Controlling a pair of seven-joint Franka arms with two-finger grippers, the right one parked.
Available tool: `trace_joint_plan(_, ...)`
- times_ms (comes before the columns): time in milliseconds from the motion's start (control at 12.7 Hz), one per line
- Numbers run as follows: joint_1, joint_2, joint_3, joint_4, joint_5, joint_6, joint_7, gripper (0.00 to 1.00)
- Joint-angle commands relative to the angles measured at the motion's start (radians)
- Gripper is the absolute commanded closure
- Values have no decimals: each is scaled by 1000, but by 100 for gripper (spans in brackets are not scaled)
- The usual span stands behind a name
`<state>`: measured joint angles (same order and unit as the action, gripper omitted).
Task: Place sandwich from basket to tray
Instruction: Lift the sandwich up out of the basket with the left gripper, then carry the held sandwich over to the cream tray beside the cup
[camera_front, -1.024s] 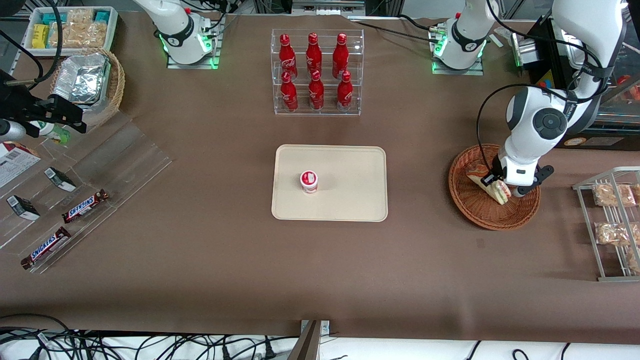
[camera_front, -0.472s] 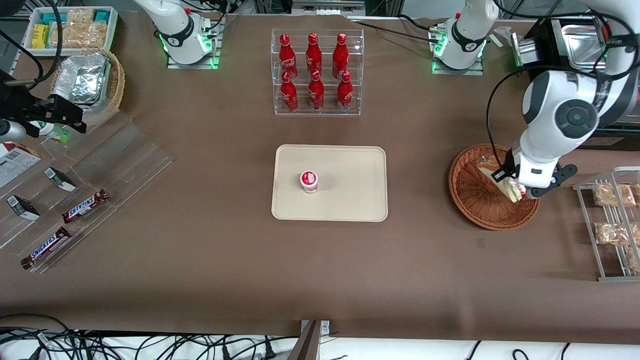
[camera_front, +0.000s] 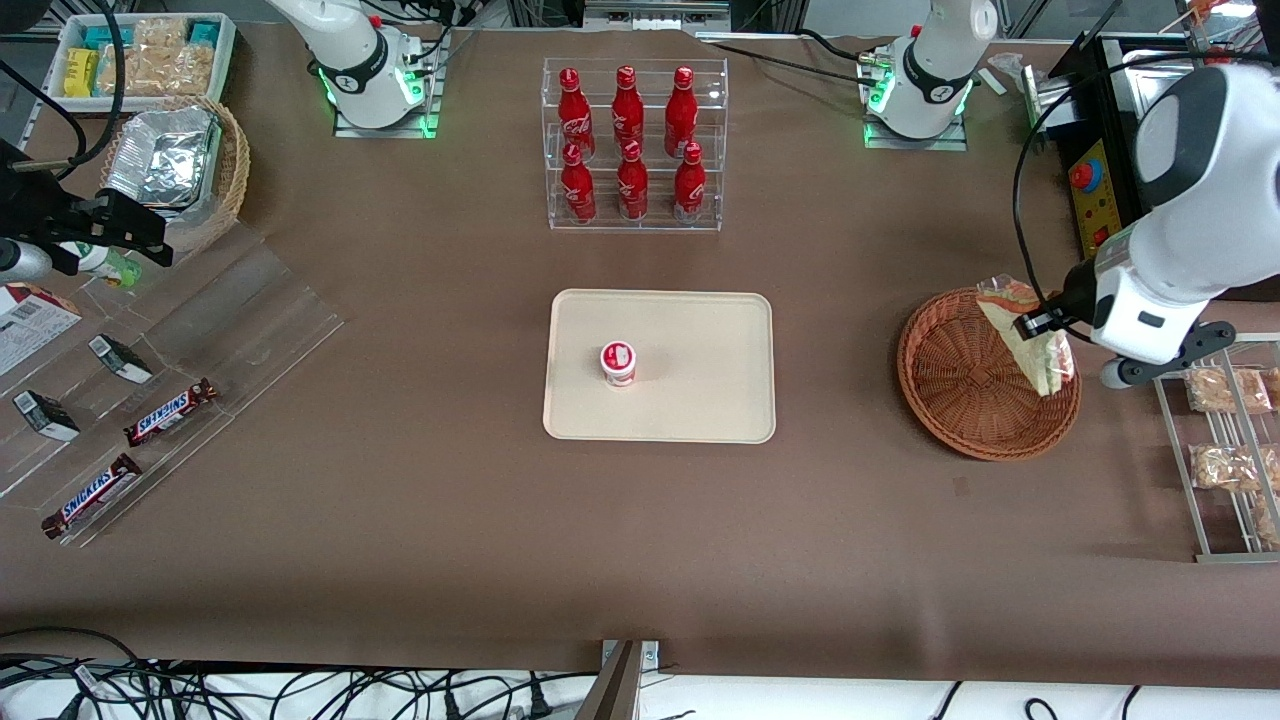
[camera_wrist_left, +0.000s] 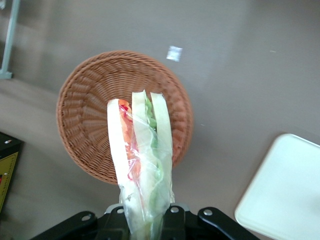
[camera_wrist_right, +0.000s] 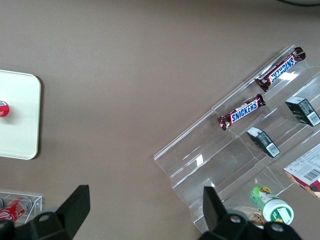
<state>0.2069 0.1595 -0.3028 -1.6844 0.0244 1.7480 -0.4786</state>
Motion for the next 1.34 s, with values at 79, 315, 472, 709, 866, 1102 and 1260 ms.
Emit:
trace_joint_plan(79,-14,29,-128,60,-24,-18,72,98)
trace_joint_plan(315,-20,43,-241,60,-21,30,86,98)
trace_joint_plan(472,-43,66,-295,55,-24,53,89,98)
trace_joint_plan(709,-119,109,-305,46,-15,70,91,96)
trace_joint_plan(866,-159,144,-305,37,-15,123,74,94)
trace_joint_plan(1102,-213,210,-302,8,23,224,-4,94)
trace_joint_plan(1260,-257,276,-303,-9,128,296,-105,92)
